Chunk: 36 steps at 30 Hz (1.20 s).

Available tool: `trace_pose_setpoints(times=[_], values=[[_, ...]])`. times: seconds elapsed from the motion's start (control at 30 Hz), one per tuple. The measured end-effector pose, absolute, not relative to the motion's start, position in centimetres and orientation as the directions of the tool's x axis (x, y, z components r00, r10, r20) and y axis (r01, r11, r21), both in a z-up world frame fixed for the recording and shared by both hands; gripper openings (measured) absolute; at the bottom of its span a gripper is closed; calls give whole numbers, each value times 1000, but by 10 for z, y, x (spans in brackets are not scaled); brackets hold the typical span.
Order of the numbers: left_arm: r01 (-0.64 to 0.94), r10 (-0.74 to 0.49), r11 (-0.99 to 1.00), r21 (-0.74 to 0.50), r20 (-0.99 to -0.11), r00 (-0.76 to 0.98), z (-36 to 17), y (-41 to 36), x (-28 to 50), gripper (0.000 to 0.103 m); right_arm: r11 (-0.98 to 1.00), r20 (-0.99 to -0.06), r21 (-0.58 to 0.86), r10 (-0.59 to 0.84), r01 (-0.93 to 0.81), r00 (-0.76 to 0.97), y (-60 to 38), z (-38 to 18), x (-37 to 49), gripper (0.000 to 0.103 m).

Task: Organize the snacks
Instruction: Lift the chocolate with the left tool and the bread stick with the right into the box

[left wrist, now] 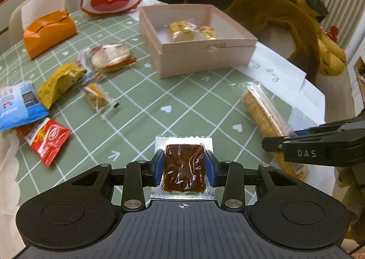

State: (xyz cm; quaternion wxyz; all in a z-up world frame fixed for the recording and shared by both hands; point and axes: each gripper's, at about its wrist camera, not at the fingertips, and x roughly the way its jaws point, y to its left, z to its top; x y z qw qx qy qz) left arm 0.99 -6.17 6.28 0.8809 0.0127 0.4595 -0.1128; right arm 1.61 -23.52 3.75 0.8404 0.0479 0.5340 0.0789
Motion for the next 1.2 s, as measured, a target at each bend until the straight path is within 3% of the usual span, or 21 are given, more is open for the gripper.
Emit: trace_pose_setpoints(times=[0.4, 0.6, 0.8, 1.0, 1.13, 1.2], values=[[262, -324, 943, -204, -743, 586, 86, -59, 18, 42, 971, -835, 238, 205, -2, 510, -240, 62, 4, 27], [297, -342, 937, -181, -640, 688, 148, -62, 52, 42, 950, -752, 313, 260, -20, 606, -254, 126, 19, 27], [295, -304, 949, -113, -582, 754, 206, -68, 112, 42, 937, -646, 337, 303, -95, 701, -264, 205, 92, 27], [279, -302, 951, -135, -605, 737, 208, -71, 174, 43, 936, -654, 321, 331, -147, 680, -262, 210, 181, 27], [190, -361, 930, -313, -693, 624, 169, -59, 240, 43, 923, -731, 352, 374, -155, 571, -261, 165, 244, 36], [151, -333, 940, -307, -727, 601, 146, -58, 258, 42, 935, -770, 328, 347, -134, 535, -261, 138, 262, 36]])
